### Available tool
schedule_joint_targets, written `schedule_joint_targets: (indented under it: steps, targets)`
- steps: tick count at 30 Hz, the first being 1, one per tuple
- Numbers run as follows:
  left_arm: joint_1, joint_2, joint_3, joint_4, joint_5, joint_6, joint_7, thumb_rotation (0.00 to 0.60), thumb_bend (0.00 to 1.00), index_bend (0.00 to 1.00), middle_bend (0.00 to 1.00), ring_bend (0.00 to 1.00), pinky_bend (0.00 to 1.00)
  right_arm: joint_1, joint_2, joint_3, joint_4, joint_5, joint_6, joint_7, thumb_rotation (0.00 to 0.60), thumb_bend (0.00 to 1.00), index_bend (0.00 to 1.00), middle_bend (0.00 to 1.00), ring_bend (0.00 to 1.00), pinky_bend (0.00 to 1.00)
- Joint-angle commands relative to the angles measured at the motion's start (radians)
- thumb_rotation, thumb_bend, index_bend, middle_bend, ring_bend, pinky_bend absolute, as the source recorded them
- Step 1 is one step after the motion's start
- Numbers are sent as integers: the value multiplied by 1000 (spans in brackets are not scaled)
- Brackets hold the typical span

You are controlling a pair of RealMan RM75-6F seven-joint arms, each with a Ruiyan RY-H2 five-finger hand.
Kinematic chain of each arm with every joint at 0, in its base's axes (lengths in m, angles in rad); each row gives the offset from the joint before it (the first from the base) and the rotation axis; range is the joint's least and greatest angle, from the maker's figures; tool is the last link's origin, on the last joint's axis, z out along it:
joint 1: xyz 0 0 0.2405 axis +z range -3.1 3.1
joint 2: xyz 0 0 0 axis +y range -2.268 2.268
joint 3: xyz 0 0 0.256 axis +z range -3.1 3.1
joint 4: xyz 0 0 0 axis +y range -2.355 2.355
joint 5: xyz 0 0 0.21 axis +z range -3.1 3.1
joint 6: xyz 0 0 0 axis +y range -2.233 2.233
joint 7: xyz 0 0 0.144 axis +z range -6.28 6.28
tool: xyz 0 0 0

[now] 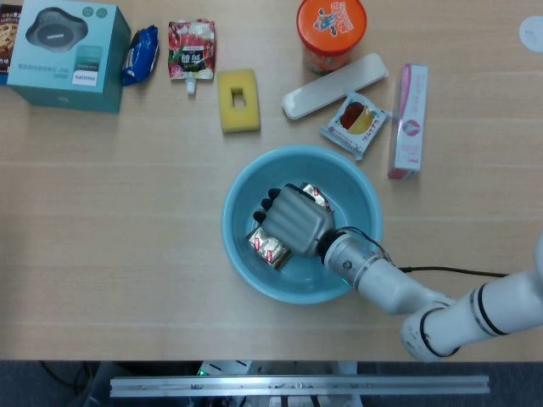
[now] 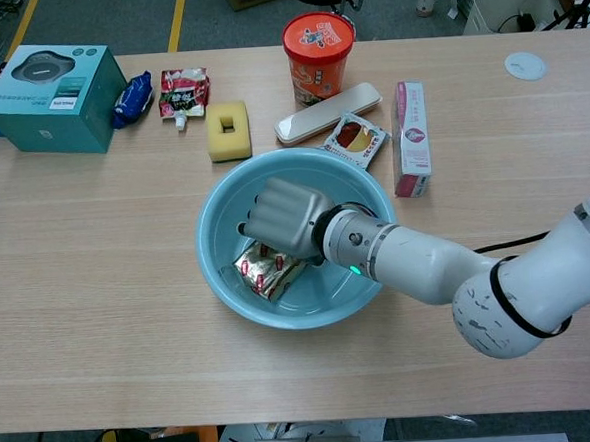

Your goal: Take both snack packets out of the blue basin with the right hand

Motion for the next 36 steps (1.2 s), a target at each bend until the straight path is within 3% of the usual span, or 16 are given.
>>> schedule_joint_targets:
  steps: [1, 10, 21, 36]
  targets:
    - [1, 1, 0, 1, -3, -1, -2, 600, 360, 225, 187, 109, 100, -6, -19, -4, 26, -16, 2, -7, 600, 14, 262, 361, 299, 596]
    - [1, 1, 2, 7, -2, -4, -10, 600, 359, 225, 187, 109, 100, -27, -53, -8, 71, -73, 14, -13, 600, 19, 297, 388, 329, 597]
    - [2, 5, 4, 7, -2, -6, -15, 600, 360, 225, 187, 109, 100, -71, -87, -20, 140, -173, 15, 8, 600, 112, 397, 454, 409, 648]
    - [-1, 6, 5, 10, -2, -12, -18, 600, 360, 225, 187, 109, 100, -130, -88, -4, 184, -329, 11, 106, 600, 206, 581, 585, 569, 787]
